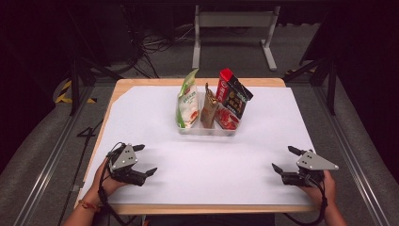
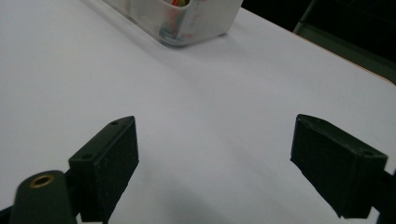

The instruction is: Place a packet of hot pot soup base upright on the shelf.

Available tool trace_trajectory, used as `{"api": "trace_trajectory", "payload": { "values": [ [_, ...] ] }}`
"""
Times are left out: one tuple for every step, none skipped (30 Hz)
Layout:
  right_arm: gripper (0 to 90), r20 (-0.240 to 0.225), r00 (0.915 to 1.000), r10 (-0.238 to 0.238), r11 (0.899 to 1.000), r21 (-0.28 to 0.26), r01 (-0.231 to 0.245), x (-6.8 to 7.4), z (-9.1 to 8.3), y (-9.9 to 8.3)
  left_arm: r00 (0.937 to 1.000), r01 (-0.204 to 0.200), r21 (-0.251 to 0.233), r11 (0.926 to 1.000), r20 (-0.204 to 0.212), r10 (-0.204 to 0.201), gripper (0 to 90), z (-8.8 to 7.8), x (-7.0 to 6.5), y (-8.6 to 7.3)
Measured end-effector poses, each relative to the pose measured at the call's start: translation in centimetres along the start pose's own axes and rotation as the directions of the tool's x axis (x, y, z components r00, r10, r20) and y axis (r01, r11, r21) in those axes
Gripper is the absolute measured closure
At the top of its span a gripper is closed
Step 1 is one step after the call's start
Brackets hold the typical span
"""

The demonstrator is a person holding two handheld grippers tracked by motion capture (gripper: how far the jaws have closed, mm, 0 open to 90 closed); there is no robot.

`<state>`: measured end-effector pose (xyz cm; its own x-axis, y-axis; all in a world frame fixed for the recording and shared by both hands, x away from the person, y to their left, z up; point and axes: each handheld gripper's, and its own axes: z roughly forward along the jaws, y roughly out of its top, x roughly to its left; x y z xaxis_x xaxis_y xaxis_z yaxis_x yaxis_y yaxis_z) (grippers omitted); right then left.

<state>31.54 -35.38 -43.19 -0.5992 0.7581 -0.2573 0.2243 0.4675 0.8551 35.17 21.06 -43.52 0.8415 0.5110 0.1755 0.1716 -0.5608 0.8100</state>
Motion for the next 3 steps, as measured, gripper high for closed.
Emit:
{"api": "trace_trajectory", "payload": {
  "values": [
    [15.6, -0.002, 1.0, 0.005, 1.0, 0.0, -0.005, 0.0, 0.01, 0.01, 1.0, 0.002, 0.0, 1.0, 0.0, -0.002, 10.1, 0.04, 0.01, 0.02],
    [15.6, -0.004, 1.0, 0.007, 1.0, 0.002, -0.007, 0.01, 0.02, 0.01, 1.0, 0.003, -0.006, 1.0, 0.002, -0.003, 10.1, 0.08, 0.01, 0.11],
    [15.6, -0.004, 1.0, 0.004, 1.0, 0.003, -0.004, 0.02, 0.03, 0.02, 1.0, 0.003, -0.006, 1.0, 0.002, -0.003, 10.1, 0.08, 0.01, 0.11]
  ]
}}
